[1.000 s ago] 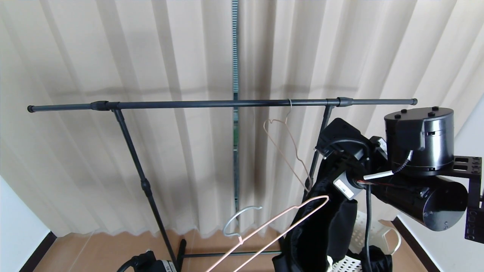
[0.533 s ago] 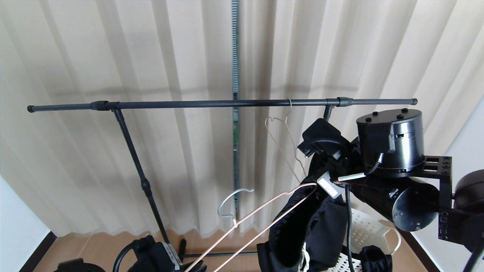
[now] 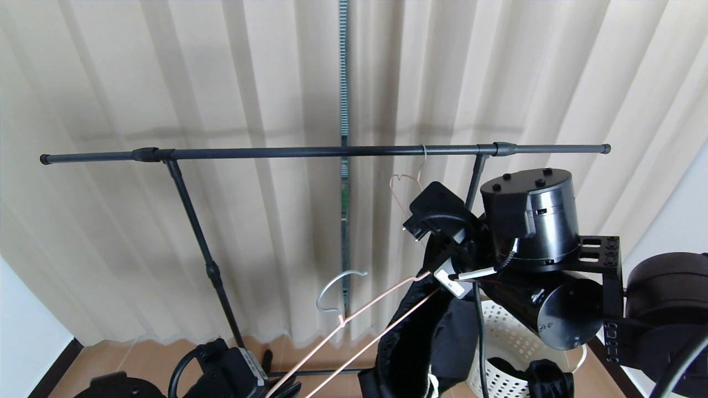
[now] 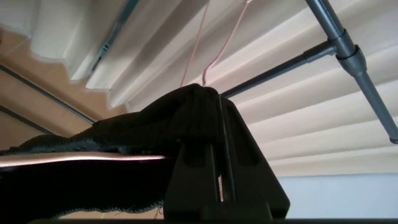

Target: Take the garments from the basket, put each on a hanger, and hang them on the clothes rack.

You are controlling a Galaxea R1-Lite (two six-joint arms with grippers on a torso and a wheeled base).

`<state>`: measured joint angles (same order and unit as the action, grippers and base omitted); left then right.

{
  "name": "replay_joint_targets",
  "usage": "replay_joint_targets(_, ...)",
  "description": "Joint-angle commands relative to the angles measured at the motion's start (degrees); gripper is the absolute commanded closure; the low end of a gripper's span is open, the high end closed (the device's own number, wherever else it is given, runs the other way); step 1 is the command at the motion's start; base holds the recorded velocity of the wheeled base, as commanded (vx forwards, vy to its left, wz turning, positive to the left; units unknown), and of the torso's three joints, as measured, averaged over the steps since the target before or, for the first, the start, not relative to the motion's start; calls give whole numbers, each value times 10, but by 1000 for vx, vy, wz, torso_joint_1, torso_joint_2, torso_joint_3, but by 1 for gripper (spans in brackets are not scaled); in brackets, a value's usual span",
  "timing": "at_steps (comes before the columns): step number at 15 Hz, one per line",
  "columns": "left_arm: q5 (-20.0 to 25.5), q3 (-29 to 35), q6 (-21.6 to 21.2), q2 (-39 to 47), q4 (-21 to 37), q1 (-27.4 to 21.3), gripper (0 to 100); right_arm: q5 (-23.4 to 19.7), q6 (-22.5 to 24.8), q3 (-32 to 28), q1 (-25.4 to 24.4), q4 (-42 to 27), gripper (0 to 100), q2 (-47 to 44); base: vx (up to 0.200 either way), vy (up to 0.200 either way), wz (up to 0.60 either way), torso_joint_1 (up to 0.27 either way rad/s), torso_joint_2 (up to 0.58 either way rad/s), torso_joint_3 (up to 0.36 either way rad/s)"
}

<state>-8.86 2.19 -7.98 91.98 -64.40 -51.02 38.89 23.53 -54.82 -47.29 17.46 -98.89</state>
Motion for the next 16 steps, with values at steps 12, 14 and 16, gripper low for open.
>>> replay_joint_targets(12,1,-1,0,11,0,23,100,24,-46,-32,-116,0,100,-41,0,0,0,0,0,0)
replay_joint_targets(14,1,-1,0,11,0,23,100,24,-58,-39,-134,0,100,-48,0,0,0,0,0,0)
replay_joint_targets(16,1,-1,0,11,0,24,100,24,-63,-45,-148,0,100,-49,0,0,0,0,0,0)
